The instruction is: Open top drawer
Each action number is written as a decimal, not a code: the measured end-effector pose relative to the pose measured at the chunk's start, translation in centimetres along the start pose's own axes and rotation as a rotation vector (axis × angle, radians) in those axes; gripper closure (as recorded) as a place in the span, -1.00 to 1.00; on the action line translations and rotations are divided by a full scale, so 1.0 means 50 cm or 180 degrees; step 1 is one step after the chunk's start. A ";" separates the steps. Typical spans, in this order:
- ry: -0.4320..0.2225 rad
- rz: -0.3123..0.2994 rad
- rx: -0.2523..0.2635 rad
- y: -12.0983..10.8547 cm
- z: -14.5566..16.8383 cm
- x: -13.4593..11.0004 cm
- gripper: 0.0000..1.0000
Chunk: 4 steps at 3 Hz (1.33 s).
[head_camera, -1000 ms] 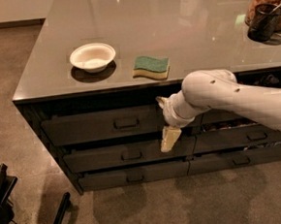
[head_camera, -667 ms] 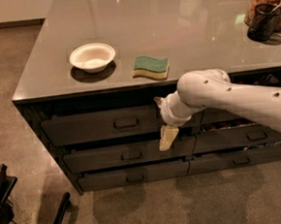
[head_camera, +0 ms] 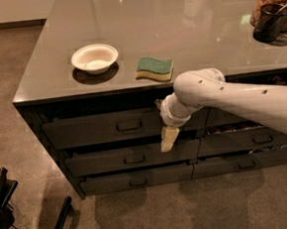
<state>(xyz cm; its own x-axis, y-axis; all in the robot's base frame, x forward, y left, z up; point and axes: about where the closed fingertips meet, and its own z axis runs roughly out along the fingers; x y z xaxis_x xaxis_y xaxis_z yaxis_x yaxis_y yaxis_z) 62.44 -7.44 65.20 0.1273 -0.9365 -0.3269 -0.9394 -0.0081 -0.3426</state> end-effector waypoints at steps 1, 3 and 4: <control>0.0043 -0.0039 -0.0054 -0.007 0.012 0.000 -1.00; 0.0157 -0.0065 -0.0202 0.001 0.020 0.010 -1.00; 0.0211 -0.0063 -0.0357 0.020 0.018 0.024 -1.00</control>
Offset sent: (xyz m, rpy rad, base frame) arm 0.0095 0.0012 -0.0080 -0.0642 0.0425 0.0246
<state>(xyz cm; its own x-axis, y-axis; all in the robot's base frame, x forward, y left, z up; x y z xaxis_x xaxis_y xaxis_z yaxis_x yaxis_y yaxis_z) 61.94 -8.27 63.65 0.1283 -0.9568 -0.2608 -0.9671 -0.0625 -0.2464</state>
